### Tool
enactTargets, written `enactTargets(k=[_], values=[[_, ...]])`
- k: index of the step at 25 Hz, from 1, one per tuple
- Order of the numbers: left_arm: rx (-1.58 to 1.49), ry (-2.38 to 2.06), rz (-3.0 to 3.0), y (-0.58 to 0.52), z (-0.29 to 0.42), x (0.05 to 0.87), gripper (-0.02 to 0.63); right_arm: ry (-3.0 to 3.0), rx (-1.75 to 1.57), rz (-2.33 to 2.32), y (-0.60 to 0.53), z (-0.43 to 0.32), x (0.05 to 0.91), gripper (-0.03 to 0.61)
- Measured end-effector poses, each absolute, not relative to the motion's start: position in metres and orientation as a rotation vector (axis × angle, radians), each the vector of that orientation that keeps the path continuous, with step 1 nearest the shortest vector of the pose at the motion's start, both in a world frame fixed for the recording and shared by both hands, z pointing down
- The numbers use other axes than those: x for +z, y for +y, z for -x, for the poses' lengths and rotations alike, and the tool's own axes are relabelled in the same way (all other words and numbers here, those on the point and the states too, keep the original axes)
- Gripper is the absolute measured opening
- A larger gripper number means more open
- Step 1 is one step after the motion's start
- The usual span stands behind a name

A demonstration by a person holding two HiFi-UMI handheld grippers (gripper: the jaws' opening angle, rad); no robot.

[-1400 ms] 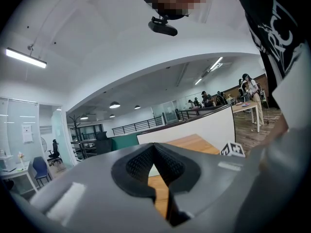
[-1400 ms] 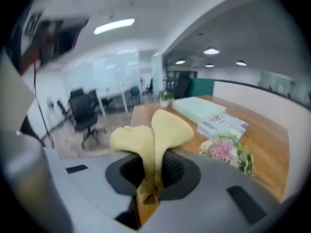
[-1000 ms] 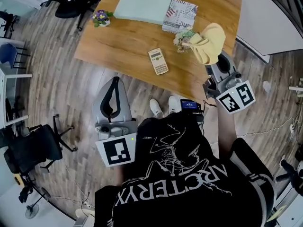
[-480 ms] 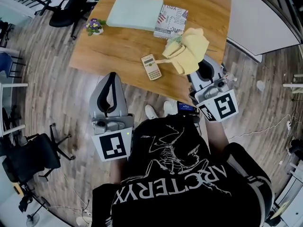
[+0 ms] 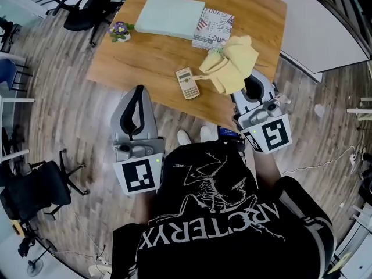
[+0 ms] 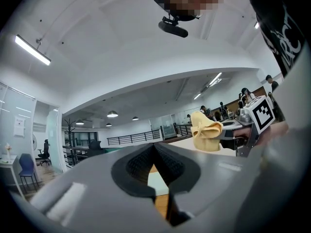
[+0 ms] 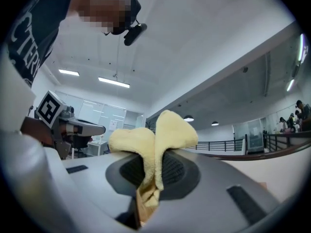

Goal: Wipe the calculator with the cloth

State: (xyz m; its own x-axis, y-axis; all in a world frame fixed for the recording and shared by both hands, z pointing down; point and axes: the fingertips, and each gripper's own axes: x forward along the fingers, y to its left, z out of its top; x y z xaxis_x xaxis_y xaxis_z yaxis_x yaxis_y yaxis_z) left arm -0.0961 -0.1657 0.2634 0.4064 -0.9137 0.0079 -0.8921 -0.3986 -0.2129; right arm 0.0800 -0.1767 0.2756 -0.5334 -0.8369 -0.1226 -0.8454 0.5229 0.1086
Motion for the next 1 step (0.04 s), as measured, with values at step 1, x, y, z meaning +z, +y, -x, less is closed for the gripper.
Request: enactTargets(k=[1], values=[[-0.182, 1.612, 2.482, -0.1655, 0.0962, 0.2632, 0.009, 2.697, 0.255, 1.489, -0.1760, -0.0785, 0.2745, 0.054]])
